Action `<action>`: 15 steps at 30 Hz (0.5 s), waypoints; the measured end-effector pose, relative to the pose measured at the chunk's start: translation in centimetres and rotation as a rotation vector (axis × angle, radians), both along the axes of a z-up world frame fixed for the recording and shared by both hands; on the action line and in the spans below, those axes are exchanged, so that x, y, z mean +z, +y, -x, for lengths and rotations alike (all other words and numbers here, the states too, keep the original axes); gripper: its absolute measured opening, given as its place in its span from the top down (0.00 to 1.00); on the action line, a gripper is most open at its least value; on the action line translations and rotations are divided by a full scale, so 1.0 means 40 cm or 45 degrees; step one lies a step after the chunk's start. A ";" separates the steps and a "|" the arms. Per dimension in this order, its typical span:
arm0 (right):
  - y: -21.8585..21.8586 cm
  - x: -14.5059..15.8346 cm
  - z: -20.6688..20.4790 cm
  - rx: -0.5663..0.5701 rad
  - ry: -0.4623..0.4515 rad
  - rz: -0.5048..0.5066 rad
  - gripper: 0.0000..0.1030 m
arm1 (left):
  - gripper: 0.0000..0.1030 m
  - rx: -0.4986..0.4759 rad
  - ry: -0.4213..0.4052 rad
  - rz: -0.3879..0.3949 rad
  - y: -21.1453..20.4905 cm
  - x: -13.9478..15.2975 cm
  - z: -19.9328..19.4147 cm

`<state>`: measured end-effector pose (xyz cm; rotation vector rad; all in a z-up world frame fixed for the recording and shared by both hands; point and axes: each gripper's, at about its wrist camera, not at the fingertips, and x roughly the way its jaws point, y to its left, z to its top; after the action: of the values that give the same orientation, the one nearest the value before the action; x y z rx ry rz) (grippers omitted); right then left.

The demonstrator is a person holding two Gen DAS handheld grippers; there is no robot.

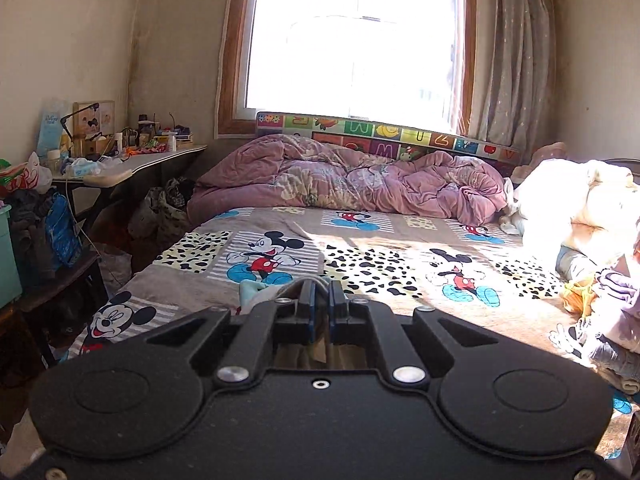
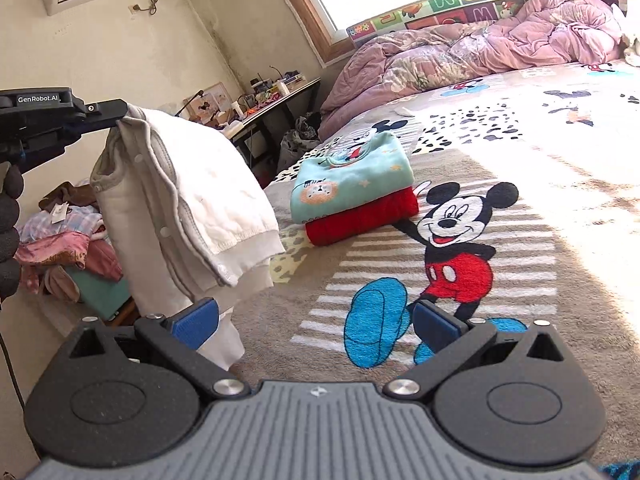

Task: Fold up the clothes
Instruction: 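Lift the white sweatshirt with both grippers and carry it across the bed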

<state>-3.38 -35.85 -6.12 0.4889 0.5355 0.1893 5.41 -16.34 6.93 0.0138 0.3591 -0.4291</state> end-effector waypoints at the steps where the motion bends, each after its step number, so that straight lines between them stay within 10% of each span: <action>1: -0.028 -0.006 0.033 -0.016 0.001 -0.016 0.00 | 0.97 -0.032 -0.004 -0.012 -0.032 -0.001 0.021; 8: -0.238 -0.120 0.228 -0.138 0.109 -0.185 0.00 | 0.97 -0.252 0.070 -0.005 -0.231 -0.037 0.104; 15: -0.408 -0.238 0.332 -0.266 0.131 -0.304 0.00 | 0.97 -0.378 0.106 -0.254 -0.423 -0.157 0.152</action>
<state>-16.67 -52.18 -15.65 0.7859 0.5612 0.0272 -0.66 -33.25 0.63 0.2471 0.4831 -0.6875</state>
